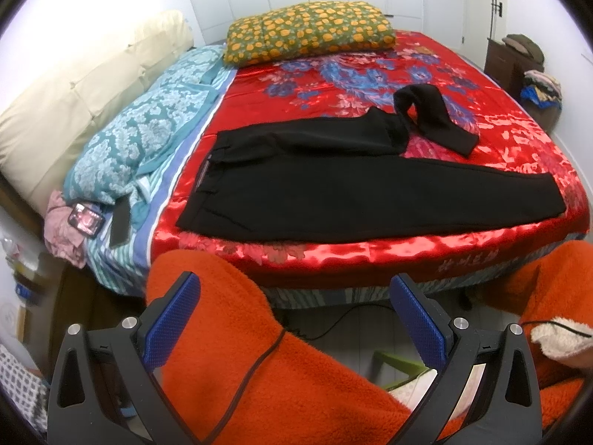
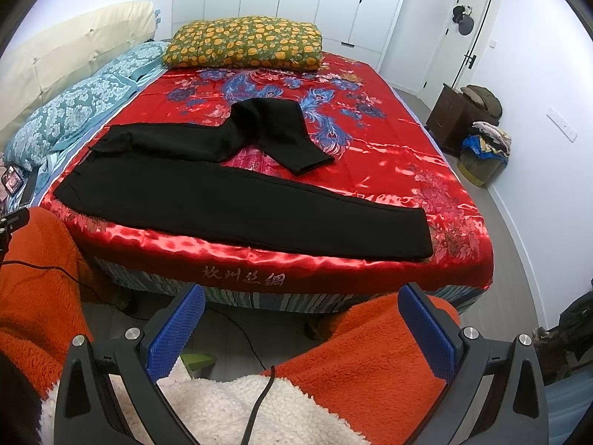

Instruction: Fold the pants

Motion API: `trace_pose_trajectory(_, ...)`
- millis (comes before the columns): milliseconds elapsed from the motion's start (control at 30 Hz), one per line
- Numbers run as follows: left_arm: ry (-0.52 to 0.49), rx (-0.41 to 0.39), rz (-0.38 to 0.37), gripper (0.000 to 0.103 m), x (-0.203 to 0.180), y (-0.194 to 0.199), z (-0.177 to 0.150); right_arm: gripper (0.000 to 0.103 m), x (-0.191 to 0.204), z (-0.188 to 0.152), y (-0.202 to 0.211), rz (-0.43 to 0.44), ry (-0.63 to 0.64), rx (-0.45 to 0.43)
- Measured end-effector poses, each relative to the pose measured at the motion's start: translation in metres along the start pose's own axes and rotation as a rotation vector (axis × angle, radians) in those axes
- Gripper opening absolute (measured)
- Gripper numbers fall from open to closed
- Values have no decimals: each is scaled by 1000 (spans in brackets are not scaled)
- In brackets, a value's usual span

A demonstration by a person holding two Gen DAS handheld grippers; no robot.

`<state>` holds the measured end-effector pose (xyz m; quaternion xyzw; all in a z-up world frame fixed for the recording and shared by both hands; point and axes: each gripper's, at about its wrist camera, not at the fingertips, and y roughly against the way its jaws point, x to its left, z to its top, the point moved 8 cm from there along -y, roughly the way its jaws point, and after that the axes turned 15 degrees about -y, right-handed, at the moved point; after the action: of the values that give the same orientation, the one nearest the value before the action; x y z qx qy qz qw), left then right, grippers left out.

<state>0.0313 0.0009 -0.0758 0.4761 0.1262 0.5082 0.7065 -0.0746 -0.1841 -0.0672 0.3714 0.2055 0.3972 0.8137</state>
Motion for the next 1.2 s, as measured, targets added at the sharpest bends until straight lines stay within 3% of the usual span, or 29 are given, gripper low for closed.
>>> trace_pose_trajectory(200,2,2,-53,102,-2,-8,6,103,6,4,-3,48,21,5)
trace_pose_trajectory(333,19,-64,-18,102,9,-9,30,103,6,23,0,98,24,-78)
trace_pose_trajectory(400,34,-99,-13,102,14,-12,48,103,8,42,-4,172,4,-115)
trace_pose_trajectory(500,74,-130,-49,102,18,-16,74,103,9,66,-34,289,-51,-65)
trace_pose_trajectory(667,89,-128,-87,102,14,-26,85,103,-4,126,-107,348,-162,-50)
trace_pose_trajectory(733,69,-99,-82,102,9,-35,81,103,-7,153,-142,414,-227,-31)
trace_pose_trajectory(833,62,-26,-74,102,4,-53,70,103,-17,183,-223,454,-346,49)
trace_pose_trajectory(867,70,-2,-78,102,4,-59,66,102,-24,192,-264,472,-430,113)
trace_pose_trajectory(967,85,51,-71,102,6,-71,57,86,-38,205,-344,501,-628,238)
trace_pose_trajectory(1067,85,97,-45,102,8,-84,50,81,-46,215,-403,467,-731,302)
trace_pose_trajectory(1200,91,153,-31,102,9,-108,46,81,-41,215,-457,401,-758,372)
